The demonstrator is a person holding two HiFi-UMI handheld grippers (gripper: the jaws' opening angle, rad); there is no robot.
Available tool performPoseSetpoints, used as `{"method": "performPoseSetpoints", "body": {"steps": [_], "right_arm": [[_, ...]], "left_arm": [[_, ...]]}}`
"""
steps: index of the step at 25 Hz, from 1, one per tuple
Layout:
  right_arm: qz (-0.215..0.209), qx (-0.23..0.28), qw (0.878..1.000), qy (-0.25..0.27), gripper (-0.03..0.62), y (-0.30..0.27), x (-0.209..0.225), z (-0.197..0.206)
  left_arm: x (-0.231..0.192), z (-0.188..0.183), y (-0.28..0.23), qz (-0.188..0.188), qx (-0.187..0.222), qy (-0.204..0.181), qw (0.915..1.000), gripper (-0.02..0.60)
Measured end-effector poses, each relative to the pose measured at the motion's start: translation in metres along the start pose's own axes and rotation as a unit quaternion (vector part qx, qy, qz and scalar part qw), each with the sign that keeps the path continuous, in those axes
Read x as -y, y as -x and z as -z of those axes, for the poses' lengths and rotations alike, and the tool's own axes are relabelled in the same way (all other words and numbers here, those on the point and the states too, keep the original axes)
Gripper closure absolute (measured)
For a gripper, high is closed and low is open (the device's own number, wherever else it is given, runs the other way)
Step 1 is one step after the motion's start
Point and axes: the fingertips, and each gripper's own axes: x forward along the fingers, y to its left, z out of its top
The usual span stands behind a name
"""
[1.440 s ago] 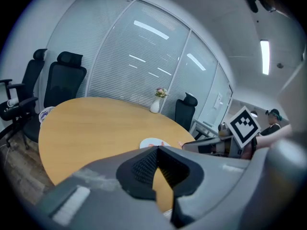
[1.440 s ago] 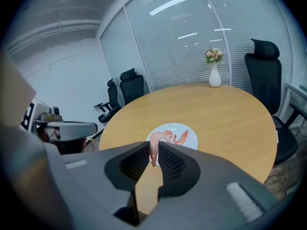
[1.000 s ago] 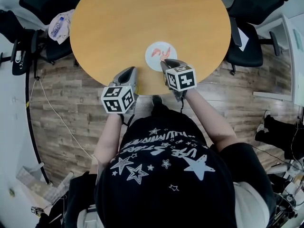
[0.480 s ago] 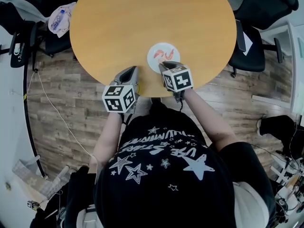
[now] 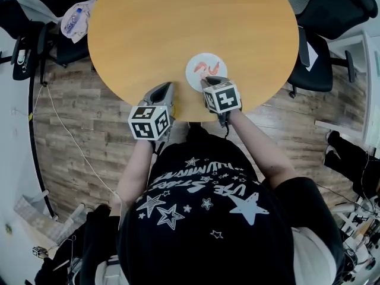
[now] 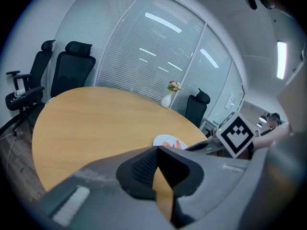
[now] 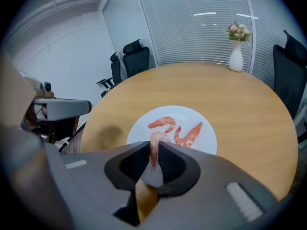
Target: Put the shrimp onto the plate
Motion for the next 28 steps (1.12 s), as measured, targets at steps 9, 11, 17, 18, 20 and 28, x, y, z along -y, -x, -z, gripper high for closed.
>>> {"method": "performPoseSetpoints", "body": {"steps": [9, 11, 17, 18, 20, 28], "right_arm": [[0.015, -0.018, 1.0, 0.005, 0.533, -0.0045, 0.0021, 0.0006], [0.021, -0.024, 0.999, 0.011, 0.533, -0.0039, 0.0014, 0.0008], [0.031, -0.038, 0.998, 0.027, 0.533, -0.002, -0.0001, 0.0033], [0.031, -0.04, 0.998, 0.027, 0.533, -0.0019, -0.0001, 0.0035], [0.032, -0.04, 0.998, 0.027, 0.531, -0.0021, 0.0007, 0.003], [0.025, -0.04, 0.999, 0.024, 0.515, -0.0037, 0.0011, 0.0044]], "left_arm": [[-0.0015, 0.0031, 0.001, 0.0, -0.005, -0.001, 1.0, 0.58], [-0.0024, 0.0035, 0.0019, 0.0, -0.004, 0.0, 1.0, 0.58], [-0.0011, 0.0045, 0.0041, 0.002, -0.002, 0.003, 1.0, 0.58], [-0.0006, 0.0047, 0.0042, 0.002, -0.002, 0.003, 1.0, 0.58], [0.0005, 0.0049, 0.0039, 0.003, -0.003, 0.003, 1.0, 0.58], [0.001, 0.0054, 0.0044, 0.003, -0.001, 0.001, 1.0, 0.58]]}}
